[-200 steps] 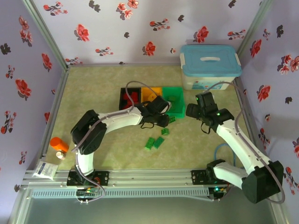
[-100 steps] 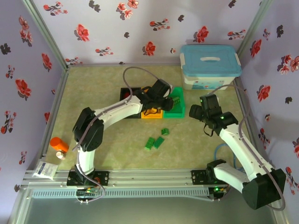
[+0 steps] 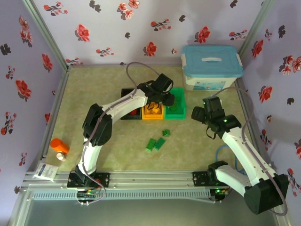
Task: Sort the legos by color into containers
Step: Place the lego in the container, then pick up the lego from the center of the table.
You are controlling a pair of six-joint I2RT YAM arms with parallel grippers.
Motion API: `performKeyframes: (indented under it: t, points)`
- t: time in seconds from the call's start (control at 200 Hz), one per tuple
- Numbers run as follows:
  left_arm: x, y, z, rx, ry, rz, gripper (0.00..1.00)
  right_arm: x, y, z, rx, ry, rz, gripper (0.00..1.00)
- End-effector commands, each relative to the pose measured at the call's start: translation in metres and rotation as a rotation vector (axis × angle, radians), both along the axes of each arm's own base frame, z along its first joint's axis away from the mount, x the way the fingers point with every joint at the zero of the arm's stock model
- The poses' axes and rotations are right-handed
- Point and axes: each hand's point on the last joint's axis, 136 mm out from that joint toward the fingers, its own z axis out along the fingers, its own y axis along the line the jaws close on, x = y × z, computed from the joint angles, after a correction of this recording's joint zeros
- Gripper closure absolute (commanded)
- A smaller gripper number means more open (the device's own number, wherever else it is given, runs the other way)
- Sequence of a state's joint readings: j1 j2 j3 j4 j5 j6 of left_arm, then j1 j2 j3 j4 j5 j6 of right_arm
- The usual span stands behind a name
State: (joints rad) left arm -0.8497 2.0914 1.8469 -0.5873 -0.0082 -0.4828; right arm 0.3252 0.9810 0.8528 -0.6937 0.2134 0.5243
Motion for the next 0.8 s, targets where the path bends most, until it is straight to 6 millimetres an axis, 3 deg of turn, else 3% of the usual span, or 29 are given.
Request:
performKeyframes:
  t: [0.0,0.105,0.37,0.445,0.605,0.795]
  points:
    - [0.003,0.008,0.015,0.019,-0.027,0.014,0.58,-0.005,-0.001,-0.004,0.006,0.017,0.000,0.15]
    - [0.001,0.014,0.020,0.026,-0.037,0.021,0.57,-0.005,0.004,-0.003,0.024,0.018,0.030,0.15]
    - [-0.022,0.043,0.029,-0.007,-0.062,0.048,0.56,-0.016,0.044,-0.013,0.151,0.055,0.228,0.13]
    - [-0.034,0.056,0.020,-0.002,-0.047,0.057,0.55,-0.021,0.055,-0.020,0.161,0.077,0.271,0.08]
    - [-0.063,0.084,0.001,-0.010,-0.014,0.089,0.54,-0.035,0.084,-0.044,0.121,0.147,0.357,0.07]
    - [-0.093,0.112,-0.019,-0.032,0.011,0.133,0.53,-0.038,0.121,-0.075,0.100,0.233,0.436,0.14]
